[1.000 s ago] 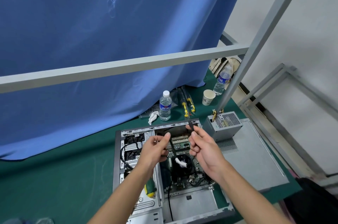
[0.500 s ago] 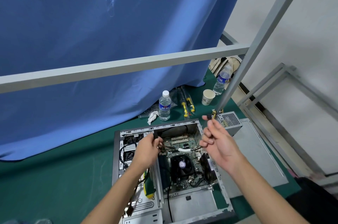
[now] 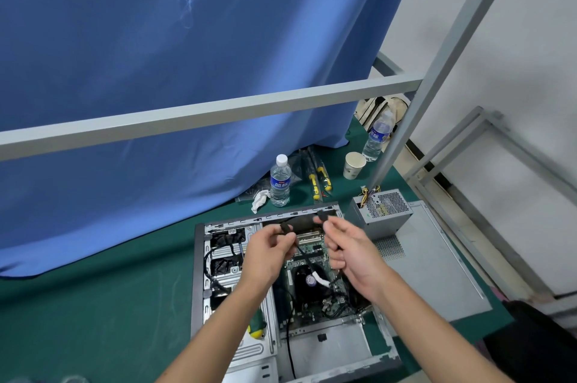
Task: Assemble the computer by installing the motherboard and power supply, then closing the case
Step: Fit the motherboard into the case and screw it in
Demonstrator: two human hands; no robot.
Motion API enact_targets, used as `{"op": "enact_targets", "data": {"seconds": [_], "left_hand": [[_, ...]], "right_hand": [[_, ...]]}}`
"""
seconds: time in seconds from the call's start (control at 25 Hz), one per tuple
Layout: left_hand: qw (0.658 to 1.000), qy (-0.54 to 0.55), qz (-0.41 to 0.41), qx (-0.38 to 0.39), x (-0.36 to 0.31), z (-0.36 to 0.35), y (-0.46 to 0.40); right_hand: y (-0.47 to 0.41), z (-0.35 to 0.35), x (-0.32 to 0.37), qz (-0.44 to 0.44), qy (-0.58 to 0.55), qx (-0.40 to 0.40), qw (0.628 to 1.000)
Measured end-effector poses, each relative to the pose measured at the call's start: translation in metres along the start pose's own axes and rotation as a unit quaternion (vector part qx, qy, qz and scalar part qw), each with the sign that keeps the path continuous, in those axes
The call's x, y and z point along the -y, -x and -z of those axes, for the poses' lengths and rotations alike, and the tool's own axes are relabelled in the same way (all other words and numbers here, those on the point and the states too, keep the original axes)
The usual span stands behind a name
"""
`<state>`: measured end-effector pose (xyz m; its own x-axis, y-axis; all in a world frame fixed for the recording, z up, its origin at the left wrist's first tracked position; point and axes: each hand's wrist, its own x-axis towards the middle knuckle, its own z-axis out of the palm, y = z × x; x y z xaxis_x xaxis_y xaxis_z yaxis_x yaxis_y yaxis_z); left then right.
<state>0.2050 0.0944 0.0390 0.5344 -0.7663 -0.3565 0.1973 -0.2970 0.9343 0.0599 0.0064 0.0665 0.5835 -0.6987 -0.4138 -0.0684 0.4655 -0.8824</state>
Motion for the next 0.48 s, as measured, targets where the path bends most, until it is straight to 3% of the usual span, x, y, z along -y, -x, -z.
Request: {"op": "enact_targets", "data": {"seconds": [0.2,0.36,0.48], "left_hand": [[0.998,-0.036,0.025,0.034,0.01,-0.003,0.007],[0.97,-0.237,0.01,0.057,0.021,-0.002,0.01],[0.934,-0.354,-0.041,0.004,0.028,0.008,0.009]], "right_hand": [[0.003,0.003,-0.014,-0.05,0.012,-0.002,0.999],[0.005,0.017,-0.016,-0.024,0.057,-0.045,0.997],[0.006,0.027,-0.019,0.015,0.159,-0.102,0.982]]}}
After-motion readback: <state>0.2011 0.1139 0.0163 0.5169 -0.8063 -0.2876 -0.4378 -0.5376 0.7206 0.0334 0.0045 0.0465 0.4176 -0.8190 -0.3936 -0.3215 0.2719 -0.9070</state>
